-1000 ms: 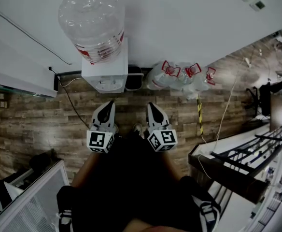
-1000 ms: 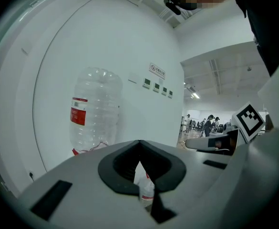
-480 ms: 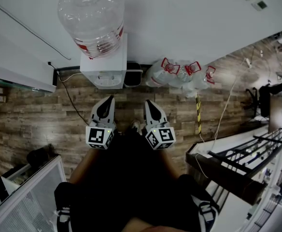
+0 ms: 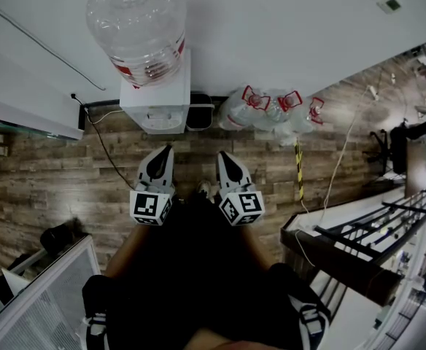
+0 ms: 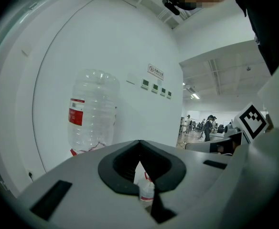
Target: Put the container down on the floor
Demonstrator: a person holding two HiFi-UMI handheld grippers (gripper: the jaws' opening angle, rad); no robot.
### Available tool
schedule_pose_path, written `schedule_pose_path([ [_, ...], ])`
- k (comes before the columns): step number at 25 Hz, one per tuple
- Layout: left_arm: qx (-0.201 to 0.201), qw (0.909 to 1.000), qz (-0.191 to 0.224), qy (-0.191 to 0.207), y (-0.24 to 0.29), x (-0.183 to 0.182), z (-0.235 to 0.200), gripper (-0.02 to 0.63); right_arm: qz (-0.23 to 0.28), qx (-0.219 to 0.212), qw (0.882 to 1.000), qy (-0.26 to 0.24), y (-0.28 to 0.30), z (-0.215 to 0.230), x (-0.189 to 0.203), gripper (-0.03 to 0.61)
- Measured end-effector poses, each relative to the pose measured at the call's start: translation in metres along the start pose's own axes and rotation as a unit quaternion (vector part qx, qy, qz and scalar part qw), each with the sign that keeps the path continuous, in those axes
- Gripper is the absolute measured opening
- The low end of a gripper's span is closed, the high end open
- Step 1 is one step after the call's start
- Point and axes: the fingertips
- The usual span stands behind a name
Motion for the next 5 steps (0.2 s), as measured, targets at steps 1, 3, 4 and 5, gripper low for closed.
schedule_pose_path([
  [1,0.0,1.0,0.0,0.0,-0.0007,0.0004,-0.0005,0.031,0.001,0.0,1.0,0.0,-0.0003,-0.0002,0.0002,0.032],
  [3,0.0,1.0,-0.001,0.001,-0.0019,0.0005,-0.0016,0.031,0.004,-0.002,1.0,0.003,-0.0011,0.0,0.0016,0.032],
  [4,0.0,1.0,-0.001,0.002,-0.0027,0.0008,-0.0021,0.031,0.007,-0.003,1.0,0.004,-0.0015,0.0003,0.0027,0.032],
  [5,0.0,1.0,-0.002,0.003,-0.0035,0.0012,-0.0026,0.031,0.009,-0.004,1.0,0.006,-0.0019,0.0007,0.0039,0.032],
])
Point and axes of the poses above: the fingertips, and each gripper's own axes: y forward along the fingers, z to its right, x out of its underside, and after that the axes turned 6 degrees about z, right-handed
